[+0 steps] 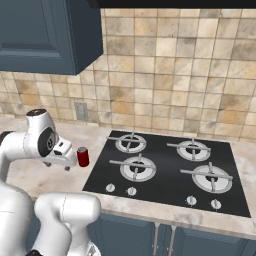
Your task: Four empty soda cans are scattered around the kitchen. Gather all the cans and cluster them next to the stove for recycling.
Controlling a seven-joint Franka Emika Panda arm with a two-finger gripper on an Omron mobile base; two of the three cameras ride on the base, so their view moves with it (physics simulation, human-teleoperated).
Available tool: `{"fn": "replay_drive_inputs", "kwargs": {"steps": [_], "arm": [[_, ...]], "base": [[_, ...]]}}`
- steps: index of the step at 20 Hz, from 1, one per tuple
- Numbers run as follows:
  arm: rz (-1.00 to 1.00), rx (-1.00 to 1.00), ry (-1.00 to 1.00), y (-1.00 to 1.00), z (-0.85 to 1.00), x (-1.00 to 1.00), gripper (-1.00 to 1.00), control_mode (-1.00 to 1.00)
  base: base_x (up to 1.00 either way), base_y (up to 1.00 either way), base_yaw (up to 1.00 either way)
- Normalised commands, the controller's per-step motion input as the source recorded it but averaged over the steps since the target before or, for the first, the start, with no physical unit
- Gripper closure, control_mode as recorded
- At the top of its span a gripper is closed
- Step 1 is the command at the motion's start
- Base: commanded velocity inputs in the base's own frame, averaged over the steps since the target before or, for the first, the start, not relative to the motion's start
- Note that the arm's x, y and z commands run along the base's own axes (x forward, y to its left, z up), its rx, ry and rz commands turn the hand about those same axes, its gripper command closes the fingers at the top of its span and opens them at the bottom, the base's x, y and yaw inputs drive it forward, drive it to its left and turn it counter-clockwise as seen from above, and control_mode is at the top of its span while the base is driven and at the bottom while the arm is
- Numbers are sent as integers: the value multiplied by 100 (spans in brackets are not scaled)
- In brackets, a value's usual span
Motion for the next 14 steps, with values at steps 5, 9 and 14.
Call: {"fn": "replay_drive_inputs", "kwargs": {"steps": [5, 9, 14], "arm": [[0, 3, -6, -4, 35, -31, -100, -100], [0, 12, 1, -36, 62, -4, -100, -100], [0, 7, 18, -17, 19, 7, -100, -100]], "base": [[0, 0, 0], [0, 0, 0], [0, 0, 0]]}}
